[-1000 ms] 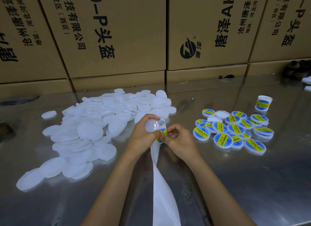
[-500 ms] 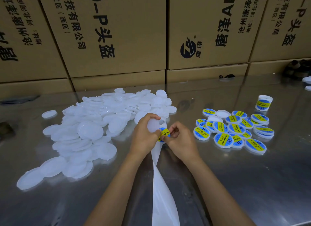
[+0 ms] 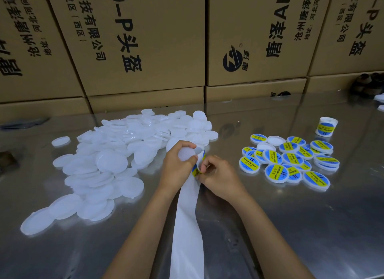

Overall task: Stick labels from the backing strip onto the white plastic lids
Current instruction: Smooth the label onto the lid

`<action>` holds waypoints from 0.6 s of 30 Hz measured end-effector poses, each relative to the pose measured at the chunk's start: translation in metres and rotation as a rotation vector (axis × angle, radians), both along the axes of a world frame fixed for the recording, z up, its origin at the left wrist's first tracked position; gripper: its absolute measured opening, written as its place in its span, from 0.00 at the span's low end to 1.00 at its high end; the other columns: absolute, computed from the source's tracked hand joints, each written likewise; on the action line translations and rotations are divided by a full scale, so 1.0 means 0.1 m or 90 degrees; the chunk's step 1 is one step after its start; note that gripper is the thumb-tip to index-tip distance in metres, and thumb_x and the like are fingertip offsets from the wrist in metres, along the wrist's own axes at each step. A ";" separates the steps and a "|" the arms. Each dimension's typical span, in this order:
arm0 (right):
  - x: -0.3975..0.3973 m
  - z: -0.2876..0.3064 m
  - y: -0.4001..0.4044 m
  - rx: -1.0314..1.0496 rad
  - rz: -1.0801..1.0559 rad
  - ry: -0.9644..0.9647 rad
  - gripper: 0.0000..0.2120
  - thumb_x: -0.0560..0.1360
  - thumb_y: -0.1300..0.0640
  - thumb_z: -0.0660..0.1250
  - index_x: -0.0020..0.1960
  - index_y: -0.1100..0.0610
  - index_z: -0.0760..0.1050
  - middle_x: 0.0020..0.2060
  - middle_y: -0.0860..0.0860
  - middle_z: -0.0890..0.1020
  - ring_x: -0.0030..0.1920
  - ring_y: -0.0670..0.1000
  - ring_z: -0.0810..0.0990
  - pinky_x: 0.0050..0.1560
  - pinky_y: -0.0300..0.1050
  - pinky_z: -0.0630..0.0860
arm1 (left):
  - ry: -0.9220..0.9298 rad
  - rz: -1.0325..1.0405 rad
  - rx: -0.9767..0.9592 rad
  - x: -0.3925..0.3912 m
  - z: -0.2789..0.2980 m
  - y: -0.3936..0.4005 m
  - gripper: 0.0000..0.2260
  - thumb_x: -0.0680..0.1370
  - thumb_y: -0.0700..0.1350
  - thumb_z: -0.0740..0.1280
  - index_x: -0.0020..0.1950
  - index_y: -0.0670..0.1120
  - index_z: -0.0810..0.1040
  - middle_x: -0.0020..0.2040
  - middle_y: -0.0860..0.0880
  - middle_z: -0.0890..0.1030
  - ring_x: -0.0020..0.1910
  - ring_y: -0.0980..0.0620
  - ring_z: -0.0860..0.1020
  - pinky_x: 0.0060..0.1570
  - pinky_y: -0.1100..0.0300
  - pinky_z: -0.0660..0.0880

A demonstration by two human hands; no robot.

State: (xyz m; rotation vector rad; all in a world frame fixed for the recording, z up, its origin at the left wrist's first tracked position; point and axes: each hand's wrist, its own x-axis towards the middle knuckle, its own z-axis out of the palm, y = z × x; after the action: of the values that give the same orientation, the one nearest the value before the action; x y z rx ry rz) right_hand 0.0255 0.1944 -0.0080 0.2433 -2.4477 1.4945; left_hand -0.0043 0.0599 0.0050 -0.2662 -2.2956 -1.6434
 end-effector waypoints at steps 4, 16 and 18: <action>0.02 0.07 0.10 -0.076 0.149 -0.116 0.16 0.68 0.68 0.75 0.33 0.54 0.71 0.37 0.51 0.77 0.35 0.46 0.73 0.40 0.38 0.72 | 0.005 0.007 0.004 -0.01 0.00 -0.02 0.10 0.75 0.35 0.70 0.50 0.49 0.80 0.52 0.58 0.80 0.54 0.69 0.75 0.51 0.80 0.68; 0.09 0.25 0.27 -0.347 0.180 -0.227 0.08 0.71 0.65 0.73 0.42 0.56 0.75 0.42 0.56 0.84 0.43 0.54 0.81 0.45 0.46 0.73 | -0.057 -0.003 0.219 0.10 0.14 -0.06 0.19 0.78 0.31 0.56 0.54 0.48 0.81 0.53 0.44 0.80 0.38 0.49 0.85 0.36 0.58 0.81; 0.09 0.29 0.26 -0.413 0.144 -0.196 0.07 0.74 0.66 0.70 0.45 0.57 0.74 0.40 0.56 0.84 0.38 0.52 0.81 0.41 0.43 0.73 | -0.061 -0.016 0.238 0.12 0.23 -0.08 0.22 0.79 0.31 0.54 0.59 0.52 0.80 0.58 0.44 0.79 0.42 0.49 0.86 0.38 0.59 0.82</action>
State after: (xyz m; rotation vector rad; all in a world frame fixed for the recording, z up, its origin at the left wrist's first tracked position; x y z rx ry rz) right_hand 0.0343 0.2200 0.0206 0.1678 -2.0288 2.4847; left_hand 0.0081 0.0516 0.0276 -0.1337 -1.9990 -2.0939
